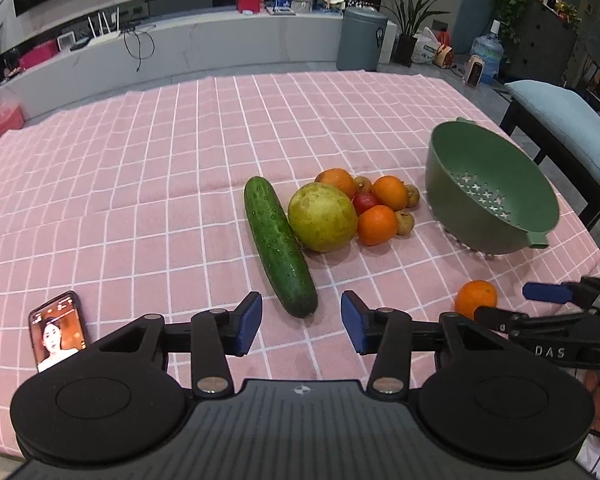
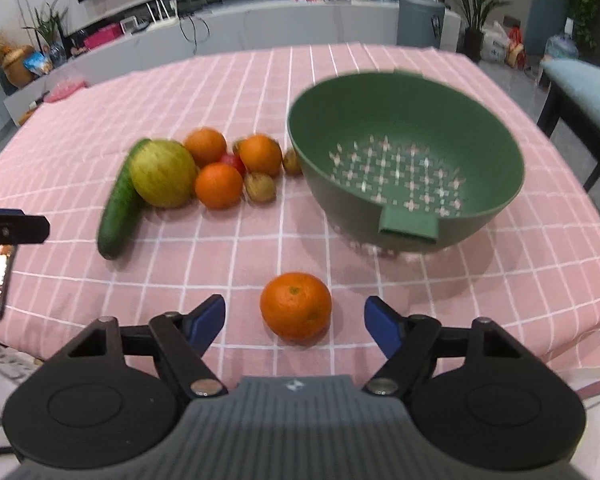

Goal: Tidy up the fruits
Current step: 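Close the right gripper on the lone orange while the left gripper grasps the cucumber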

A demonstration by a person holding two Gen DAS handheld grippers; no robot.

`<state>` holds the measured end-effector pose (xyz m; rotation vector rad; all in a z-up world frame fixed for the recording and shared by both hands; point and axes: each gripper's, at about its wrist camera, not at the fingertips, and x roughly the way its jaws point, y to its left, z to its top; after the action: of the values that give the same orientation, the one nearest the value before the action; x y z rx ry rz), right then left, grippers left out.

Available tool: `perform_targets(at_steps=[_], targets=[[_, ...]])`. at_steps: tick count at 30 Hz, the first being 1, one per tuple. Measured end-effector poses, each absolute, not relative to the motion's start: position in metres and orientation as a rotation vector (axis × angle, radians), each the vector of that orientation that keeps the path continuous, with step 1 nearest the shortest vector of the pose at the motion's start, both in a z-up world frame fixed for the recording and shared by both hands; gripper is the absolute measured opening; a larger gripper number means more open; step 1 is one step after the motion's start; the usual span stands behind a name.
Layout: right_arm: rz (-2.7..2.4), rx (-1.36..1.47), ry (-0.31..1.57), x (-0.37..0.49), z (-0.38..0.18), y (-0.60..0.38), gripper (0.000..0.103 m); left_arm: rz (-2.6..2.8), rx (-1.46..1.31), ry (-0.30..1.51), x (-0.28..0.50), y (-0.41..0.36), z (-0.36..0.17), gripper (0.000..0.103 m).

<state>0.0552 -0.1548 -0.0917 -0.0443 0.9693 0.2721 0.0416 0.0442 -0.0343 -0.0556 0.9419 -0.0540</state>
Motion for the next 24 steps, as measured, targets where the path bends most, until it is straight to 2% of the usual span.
perform_targets(at_steps=[4,15,17,18,21,24], targets=[[0.269,-0.037,1.009,0.067,-0.106,-0.153,0.068,-0.051,-0.091,0.967,0.061,0.050,-0.047,0.054],[0.275,-0.004,1.063,0.086,-0.124,-0.150,0.046,-0.033,-0.173,1.064,0.099,0.052,-0.090,0.056],[0.279,-0.007,1.057,0.088,-0.125,-0.149,0.046,-0.030,-0.176,1.079,0.103,0.052,-0.095,0.056],[0.279,-0.010,1.052,0.088,-0.125,-0.149,0.046,-0.030,-0.176,1.089,0.105,0.052,-0.097,0.055],[0.279,-0.011,1.042,0.088,-0.125,-0.149,0.046,-0.025,-0.172,1.107,0.106,0.053,-0.101,0.042],[0.281,-0.005,1.038,0.089,-0.126,-0.149,0.046,-0.023,-0.168,1.105,0.105,0.054,-0.100,0.040]])
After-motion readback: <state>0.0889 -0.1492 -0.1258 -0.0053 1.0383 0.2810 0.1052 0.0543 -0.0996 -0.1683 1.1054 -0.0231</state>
